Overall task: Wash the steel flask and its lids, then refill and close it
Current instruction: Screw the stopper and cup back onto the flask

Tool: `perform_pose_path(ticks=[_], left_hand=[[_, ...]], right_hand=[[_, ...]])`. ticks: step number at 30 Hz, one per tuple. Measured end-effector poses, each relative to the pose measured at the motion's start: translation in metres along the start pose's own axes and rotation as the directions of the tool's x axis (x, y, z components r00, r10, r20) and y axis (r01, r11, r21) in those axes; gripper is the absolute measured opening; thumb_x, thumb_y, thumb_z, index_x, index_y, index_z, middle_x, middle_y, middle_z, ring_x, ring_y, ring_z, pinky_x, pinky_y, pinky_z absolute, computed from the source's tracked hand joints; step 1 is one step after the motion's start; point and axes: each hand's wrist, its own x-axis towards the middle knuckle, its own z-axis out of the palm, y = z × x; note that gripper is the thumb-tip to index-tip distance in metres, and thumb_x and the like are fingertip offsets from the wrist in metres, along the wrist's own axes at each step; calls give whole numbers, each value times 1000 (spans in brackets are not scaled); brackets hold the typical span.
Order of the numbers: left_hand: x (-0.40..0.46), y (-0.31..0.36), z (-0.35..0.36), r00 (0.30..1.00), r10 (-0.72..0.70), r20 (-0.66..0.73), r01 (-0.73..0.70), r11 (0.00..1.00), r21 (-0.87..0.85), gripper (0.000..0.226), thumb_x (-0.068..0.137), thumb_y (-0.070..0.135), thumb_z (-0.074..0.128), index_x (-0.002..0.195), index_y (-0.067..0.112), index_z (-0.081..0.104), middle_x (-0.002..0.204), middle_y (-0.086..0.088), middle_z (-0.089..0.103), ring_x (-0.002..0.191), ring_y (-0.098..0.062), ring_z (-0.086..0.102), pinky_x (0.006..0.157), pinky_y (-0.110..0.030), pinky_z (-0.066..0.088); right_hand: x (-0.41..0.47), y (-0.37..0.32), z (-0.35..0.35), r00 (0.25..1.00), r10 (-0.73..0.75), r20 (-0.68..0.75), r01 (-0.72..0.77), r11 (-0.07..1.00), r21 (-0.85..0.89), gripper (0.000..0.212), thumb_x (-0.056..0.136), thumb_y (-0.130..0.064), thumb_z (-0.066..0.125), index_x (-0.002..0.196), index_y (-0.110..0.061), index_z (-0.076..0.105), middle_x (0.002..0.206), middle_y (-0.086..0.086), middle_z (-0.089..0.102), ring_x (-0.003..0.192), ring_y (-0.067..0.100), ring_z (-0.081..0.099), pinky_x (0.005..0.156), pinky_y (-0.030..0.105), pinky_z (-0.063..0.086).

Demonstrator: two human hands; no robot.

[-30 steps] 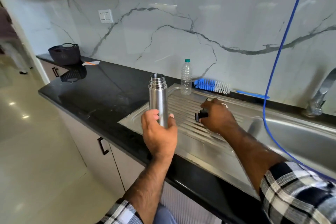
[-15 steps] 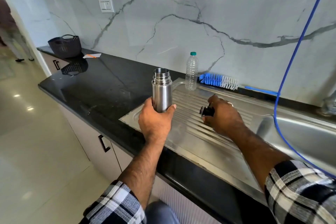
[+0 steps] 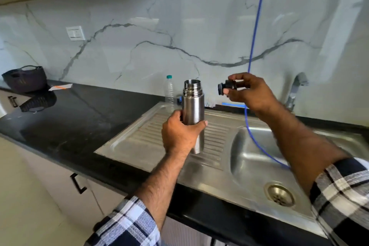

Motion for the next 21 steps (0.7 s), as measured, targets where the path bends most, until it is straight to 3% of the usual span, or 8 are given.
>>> perform_pose_path(ticks=[3,7,10,16,21], left_hand=[[-23,29,38,995,48,93,-44,998,-45,58,60,53,98,105,27,73,90,14,74,75,-3,69,66,-22,54],[-49,54,83,977,78,199,-61,994,-90,58,58,55,97,101,25,72,91,11,76,74,-7,70,68,-28,60],[-65,68,112,961,104,257,-80,992,-99,58,58,57,96,99,24,71,90,11,75,76,-12,70,70,-31,60],[-86,84,148,926,142,349,-100,986,-136,59,58,56,97,101,25,71,90,13,71,77,-12,68,66,-24,50],[-92,75,169,920,145,363,-98,985,-143,59,56,55,97,100,25,72,90,11,75,78,-13,70,71,-31,59]], right_hand=[[-10,-23,-46,999,-10,-39,10,1000,-6,39,86,-4,86,121,-11,73,99,6,75,82,21,74,88,43,65],[-25,-39,-93,996,22,-83,-23,1000,-13,39,92,-8,81,128,-8,69,102,10,72,86,19,73,81,34,65],[-34,-41,-122,994,37,-104,-40,999,-32,38,93,-14,81,130,-13,69,108,10,73,92,20,74,82,33,66],[-38,-27,-156,998,62,-23,-66,941,-331,41,87,-17,87,125,-27,75,112,0,76,97,17,74,90,41,65],[-30,-26,-163,988,95,119,5,762,-647,47,85,-16,88,127,-34,75,112,-16,70,98,-1,64,93,28,51]])
